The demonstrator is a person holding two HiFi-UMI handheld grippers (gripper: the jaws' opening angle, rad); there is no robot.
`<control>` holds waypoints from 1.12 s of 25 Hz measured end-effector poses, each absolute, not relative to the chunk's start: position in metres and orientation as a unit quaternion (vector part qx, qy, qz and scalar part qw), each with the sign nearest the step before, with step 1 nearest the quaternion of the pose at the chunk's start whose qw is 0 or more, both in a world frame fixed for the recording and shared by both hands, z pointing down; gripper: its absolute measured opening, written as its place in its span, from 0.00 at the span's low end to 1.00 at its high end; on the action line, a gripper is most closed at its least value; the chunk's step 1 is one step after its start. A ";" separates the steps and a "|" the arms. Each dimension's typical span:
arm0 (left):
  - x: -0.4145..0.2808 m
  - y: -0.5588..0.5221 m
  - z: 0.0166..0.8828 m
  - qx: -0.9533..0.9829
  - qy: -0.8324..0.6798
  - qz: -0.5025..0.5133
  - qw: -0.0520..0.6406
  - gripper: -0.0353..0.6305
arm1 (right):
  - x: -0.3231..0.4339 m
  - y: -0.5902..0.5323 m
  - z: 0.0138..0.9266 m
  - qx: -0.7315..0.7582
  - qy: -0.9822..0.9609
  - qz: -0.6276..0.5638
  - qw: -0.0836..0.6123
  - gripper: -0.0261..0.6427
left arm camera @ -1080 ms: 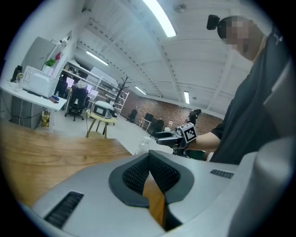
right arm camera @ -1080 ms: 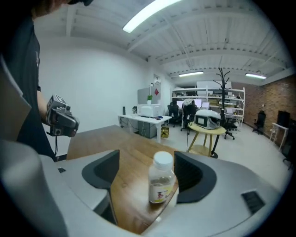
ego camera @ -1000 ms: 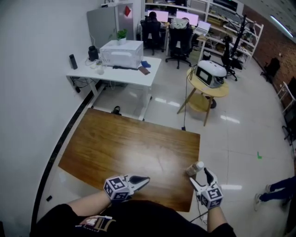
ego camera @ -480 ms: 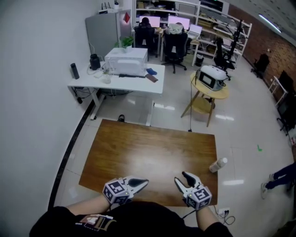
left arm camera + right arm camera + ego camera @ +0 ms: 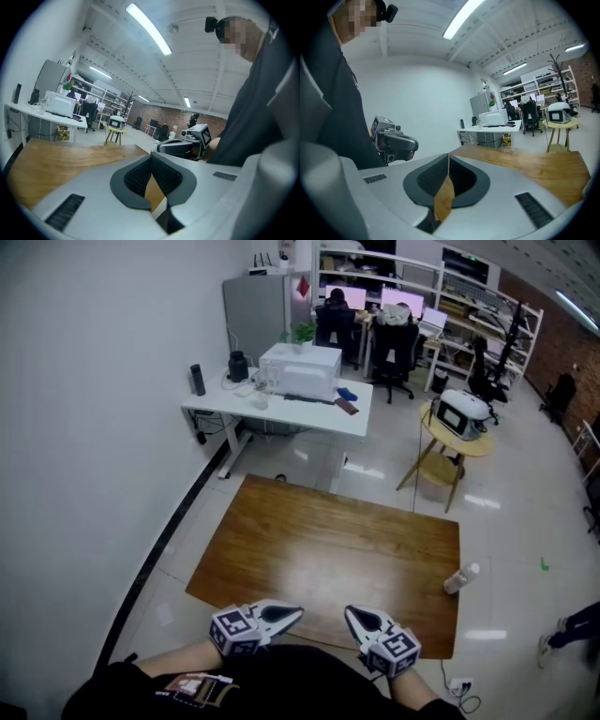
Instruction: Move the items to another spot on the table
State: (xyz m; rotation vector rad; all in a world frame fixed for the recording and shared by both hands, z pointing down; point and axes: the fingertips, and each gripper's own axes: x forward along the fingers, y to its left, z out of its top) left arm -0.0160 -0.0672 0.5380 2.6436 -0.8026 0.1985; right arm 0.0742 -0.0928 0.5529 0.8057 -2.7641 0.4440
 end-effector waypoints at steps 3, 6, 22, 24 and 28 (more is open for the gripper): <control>-0.045 -0.065 0.530 0.940 -0.281 0.060 0.183 0.04 | 0.047 -0.069 0.544 0.262 -0.946 0.151 0.118 0.02; -0.075 -0.059 0.532 0.947 -0.260 0.051 0.181 0.04 | 0.013 -0.051 0.539 0.261 -0.945 0.163 0.112 0.02; -0.186 -0.048 0.511 0.941 -0.271 0.004 0.201 0.04 | -0.093 -0.044 0.515 0.269 -0.944 0.183 0.055 0.02; -0.168 -0.037 0.504 0.940 -0.275 -0.005 0.201 0.04 | -0.079 -0.034 0.513 0.259 -0.946 0.184 0.057 0.02; -0.135 -0.018 0.510 0.943 -0.271 0.018 0.190 0.04 | -0.051 -0.023 0.516 0.256 -0.947 0.183 0.063 0.02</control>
